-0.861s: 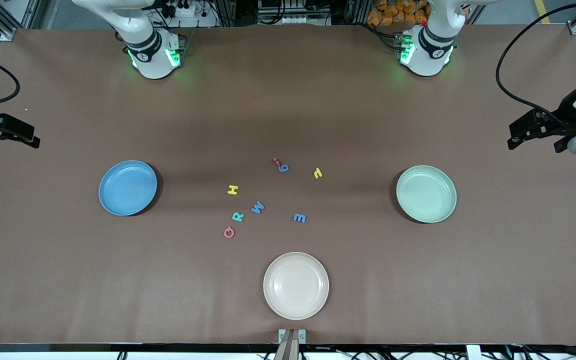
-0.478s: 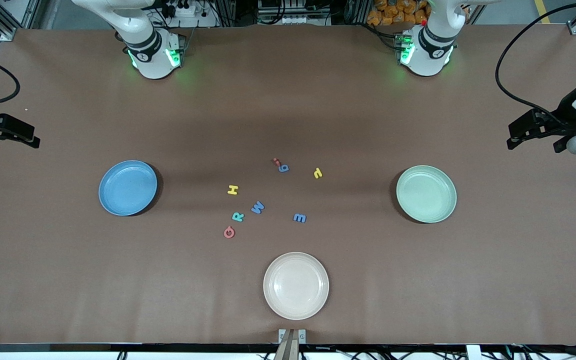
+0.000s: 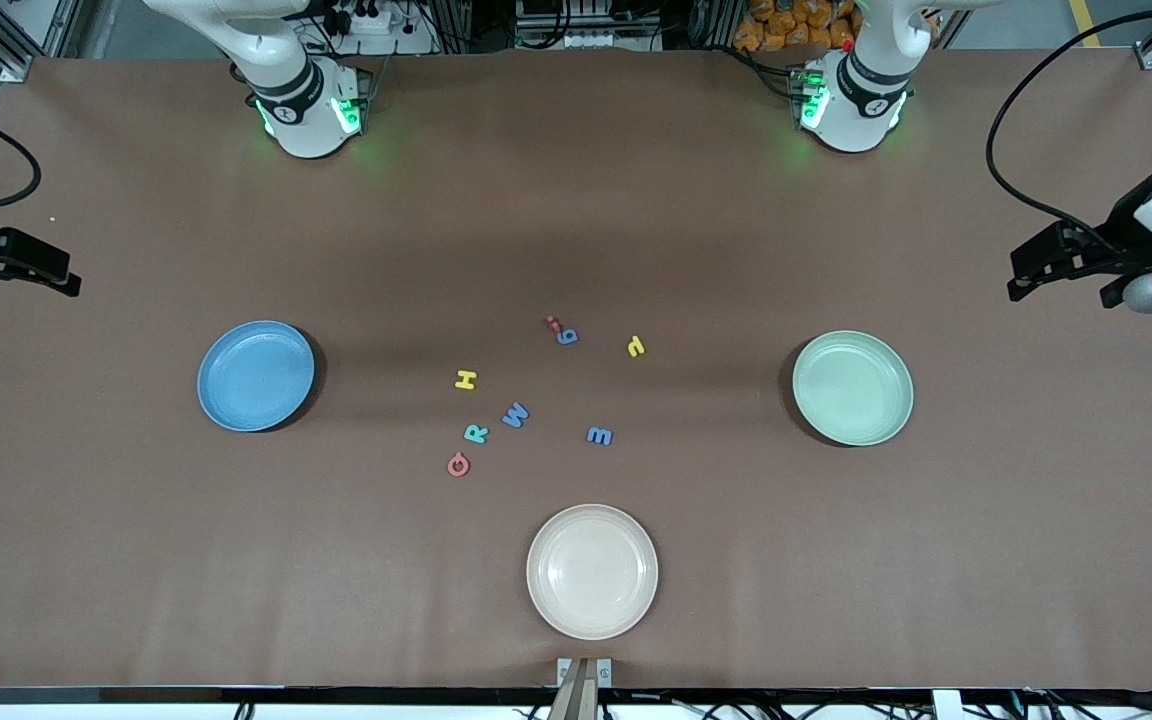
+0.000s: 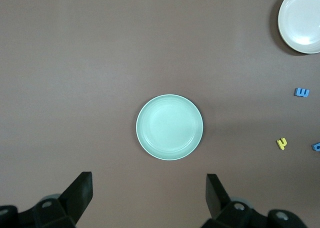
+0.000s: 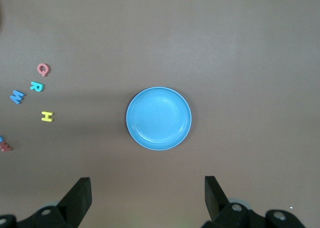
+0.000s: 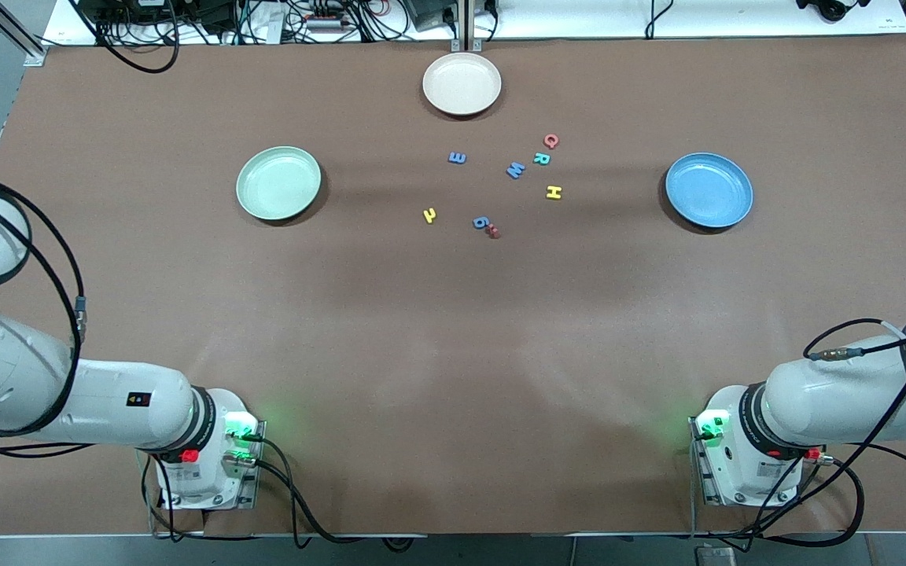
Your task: Sort uppercase to blue plate, lowercase to green plate
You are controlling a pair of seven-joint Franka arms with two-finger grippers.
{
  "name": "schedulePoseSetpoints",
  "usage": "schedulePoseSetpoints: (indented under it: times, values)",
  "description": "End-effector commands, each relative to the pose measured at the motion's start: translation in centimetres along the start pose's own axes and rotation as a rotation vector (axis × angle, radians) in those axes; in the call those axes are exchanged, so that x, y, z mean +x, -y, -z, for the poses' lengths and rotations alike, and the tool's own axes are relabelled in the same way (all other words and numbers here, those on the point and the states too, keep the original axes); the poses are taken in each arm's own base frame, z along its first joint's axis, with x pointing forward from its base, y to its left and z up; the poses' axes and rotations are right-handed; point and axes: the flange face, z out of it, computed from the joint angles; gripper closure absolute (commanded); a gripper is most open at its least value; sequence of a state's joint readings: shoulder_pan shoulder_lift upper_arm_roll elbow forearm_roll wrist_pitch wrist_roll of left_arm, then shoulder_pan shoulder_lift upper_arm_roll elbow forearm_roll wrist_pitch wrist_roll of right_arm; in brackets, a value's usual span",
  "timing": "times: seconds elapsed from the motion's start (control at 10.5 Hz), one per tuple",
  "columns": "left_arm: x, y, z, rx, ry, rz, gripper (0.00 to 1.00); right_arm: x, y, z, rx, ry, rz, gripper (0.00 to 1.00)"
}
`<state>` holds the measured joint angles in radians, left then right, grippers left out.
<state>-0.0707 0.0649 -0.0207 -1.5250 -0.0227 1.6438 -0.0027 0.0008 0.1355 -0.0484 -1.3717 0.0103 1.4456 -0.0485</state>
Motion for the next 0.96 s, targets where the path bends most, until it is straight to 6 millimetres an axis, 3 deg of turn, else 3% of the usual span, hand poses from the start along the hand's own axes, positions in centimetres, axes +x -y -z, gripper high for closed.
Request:
schedulePoseSetpoints:
  times: [0.0, 0.48, 0.77, 0.86]
  values:
    - [0.7, -1.3, -2.9, -0.009, 0.060, -0.017, 0.00, -0.4, 0.1, 0.1, -0.015, -0.004, -0.011, 0.00]
    - [2.7, -2.3, -11.5, -0.007, 0.155, 0.048, 0.00, -0.2, 0.3, -0.1, -0.017, -0.001, -0.006, 0.00]
    - [2.3, -6.2, -16.6, -0.022, 0.099, 0.040, 0.00, 0.1, 0.9, -0.5, -0.013, -0.009, 0.002, 0.00]
    - [2.2, -7.8, -17.7, -0.028, 0.085, 0.062, 0.00, 0.7, 1.5, -2.6, -0.014, -0.007, 0.013, 0.00]
